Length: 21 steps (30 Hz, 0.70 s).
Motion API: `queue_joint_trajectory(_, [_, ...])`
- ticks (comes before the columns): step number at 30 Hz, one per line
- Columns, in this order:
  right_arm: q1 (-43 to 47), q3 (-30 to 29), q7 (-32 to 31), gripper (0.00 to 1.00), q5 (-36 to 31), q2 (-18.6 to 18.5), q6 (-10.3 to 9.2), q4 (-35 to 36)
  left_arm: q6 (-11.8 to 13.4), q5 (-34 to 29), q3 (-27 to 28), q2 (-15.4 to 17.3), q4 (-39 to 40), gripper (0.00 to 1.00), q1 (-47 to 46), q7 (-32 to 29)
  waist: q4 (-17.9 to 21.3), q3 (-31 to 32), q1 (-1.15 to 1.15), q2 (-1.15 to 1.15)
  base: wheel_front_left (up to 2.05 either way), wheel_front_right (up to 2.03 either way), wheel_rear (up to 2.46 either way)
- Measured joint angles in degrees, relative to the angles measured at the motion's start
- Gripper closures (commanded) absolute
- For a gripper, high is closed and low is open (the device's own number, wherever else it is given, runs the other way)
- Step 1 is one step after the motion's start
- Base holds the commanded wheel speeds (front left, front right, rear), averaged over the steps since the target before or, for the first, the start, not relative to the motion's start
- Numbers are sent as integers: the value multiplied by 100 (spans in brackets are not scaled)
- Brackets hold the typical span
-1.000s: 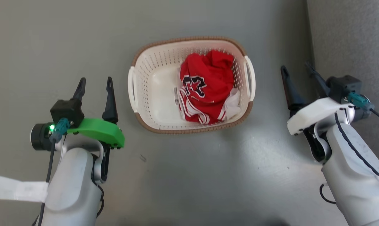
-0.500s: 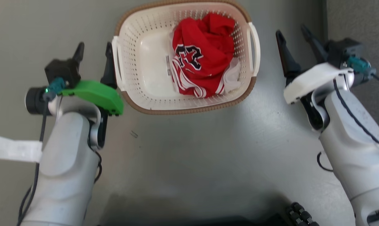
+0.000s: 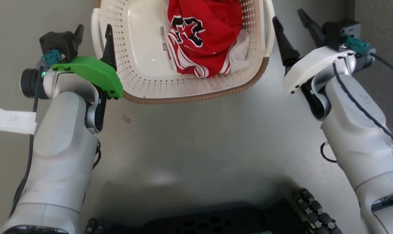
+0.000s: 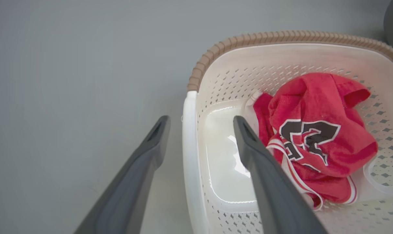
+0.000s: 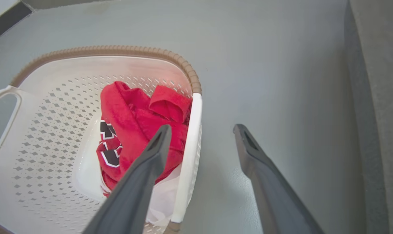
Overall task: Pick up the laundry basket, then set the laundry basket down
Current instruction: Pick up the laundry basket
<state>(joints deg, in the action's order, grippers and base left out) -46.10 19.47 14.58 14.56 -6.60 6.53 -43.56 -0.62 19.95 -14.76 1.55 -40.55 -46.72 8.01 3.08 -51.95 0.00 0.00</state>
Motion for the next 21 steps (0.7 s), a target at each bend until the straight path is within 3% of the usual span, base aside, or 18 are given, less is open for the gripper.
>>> queue_joint_trajectory(21, [-656,188,1,0,132,211,54,-879,-96,148,105,-19,-1104,0,-686,-83,131,-480,0,0,0,0,0])
